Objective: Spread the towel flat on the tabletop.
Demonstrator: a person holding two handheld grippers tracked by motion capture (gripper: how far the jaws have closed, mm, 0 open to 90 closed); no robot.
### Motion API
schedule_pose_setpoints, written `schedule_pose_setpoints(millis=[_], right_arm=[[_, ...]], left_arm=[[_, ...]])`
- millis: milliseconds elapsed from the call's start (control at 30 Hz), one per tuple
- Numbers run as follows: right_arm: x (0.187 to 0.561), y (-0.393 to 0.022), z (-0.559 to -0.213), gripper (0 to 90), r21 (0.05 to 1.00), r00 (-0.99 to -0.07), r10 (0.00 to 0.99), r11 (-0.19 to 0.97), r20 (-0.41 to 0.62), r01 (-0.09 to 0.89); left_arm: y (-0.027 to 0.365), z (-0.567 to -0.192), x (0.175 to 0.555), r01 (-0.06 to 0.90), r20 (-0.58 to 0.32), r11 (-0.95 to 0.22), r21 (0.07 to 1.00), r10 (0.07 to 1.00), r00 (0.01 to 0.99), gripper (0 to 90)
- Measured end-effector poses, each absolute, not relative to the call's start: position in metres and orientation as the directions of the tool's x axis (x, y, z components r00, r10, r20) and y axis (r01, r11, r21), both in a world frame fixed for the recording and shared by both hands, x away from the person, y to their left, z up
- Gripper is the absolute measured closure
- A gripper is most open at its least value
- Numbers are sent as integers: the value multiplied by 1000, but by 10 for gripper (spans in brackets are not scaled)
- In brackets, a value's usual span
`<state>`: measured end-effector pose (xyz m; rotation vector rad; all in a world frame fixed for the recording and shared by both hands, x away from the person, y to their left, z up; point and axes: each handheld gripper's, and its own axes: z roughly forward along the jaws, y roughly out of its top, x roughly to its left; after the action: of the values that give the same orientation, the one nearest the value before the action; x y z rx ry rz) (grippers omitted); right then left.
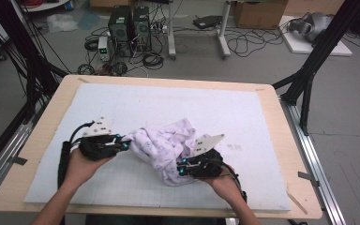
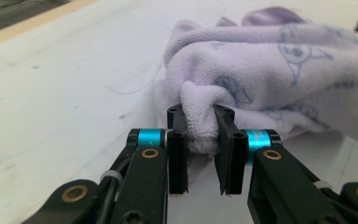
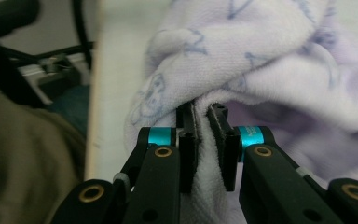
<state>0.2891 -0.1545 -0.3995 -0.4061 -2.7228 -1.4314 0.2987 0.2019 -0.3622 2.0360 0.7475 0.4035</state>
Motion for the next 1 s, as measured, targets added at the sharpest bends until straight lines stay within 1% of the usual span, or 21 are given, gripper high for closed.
schedule_pose_setpoints(millis=[100, 167, 200, 233, 300, 333, 400, 433, 500, 600, 633, 667, 700, 767, 800, 833, 867, 1000], right_arm=[[279, -136, -404, 831, 803, -973, 152, 550, 175, 230], [275, -129, -408, 812, 782, -979, 140, 590, 147, 202], [274, -129, -408, 785, 771, -980, 147, 607, 131, 194], [275, -131, -407, 753, 769, -980, 160, 610, 119, 193], [277, -141, -401, 654, 787, -974, 200, 580, 109, 208], [278, -147, -396, 623, 790, -968, 228, 574, 101, 217], [283, -159, -388, 529, 799, -959, 276, 560, 69, 219], [286, -163, -385, 507, 795, -953, 297, 565, 53, 220], [293, -171, -384, 458, 775, -940, 340, 589, 22, 231], [305, -173, -394, 455, 744, -926, 376, 611, 27, 270], [308, -172, -398, 473, 722, -924, 383, 636, 13, 274], [309, -171, -402, 520, 707, -921, 389, 651, 4, 277], [310, -171, -406, 578, 700, -921, 388, 653, 16, 288], [311, -171, -414, 710, 685, -924, 381, 666, 28, 295], [310, -172, -417, 751, 676, -924, 379, 670, 45, 307], [310, -174, -419, 777, 671, -923, 380, 670, 57, 317], [308, -176, -419, 793, 674, -924, 379, 667, 59, 317], [297, -186, -416, 807, 674, -927, 365, 665, 82, 321]], left_arm=[[215, -360, 294, 357, -14, -399, 845, 650, 760, 765], [218, -366, 292, 364, -22, -411, 836, 638, 769, 760], [219, -371, 291, 367, -26, -417, 832, 630, 776, 746], [220, -375, 291, 374, -37, -416, 829, 628, 778, 711], [225, -383, 289, 381, -48, -404, 832, 632, 774, 586], [229, -386, 289, 387, -59, -393, 834, 634, 771, 538], [236, -389, 289, 399, -80, -378, 835, 635, 768, 462], [239, -390, 289, 402, -82, -378, 834, 636, 768, 441], [240, -395, 290, 411, -90, -378, 830, 635, 767, 426], [236, -406, 295, 431, -102, -392, 813, 632, 768, 424], [233, -410, 297, 439, -106, -403, 803, 628, 771, 431], [229, -414, 299, 446, -114, -410, 796, 621, 775, 452], [226, -418, 300, 448, -117, -425, 786, 610, 784, 505], [218, -426, 302, 450, -119, -447, 773, 595, 795, 652], [216, -429, 303, 452, -121, -457, 767, 588, 800, 719], [214, -431, 302, 448, -120, -465, 764, 580, 806, 771], [213, -432, 302, 445, -119, -465, 765, 577, 808, 799], [218, -427, 295, 433, -119, -463, 774, 565, 816, 838]])
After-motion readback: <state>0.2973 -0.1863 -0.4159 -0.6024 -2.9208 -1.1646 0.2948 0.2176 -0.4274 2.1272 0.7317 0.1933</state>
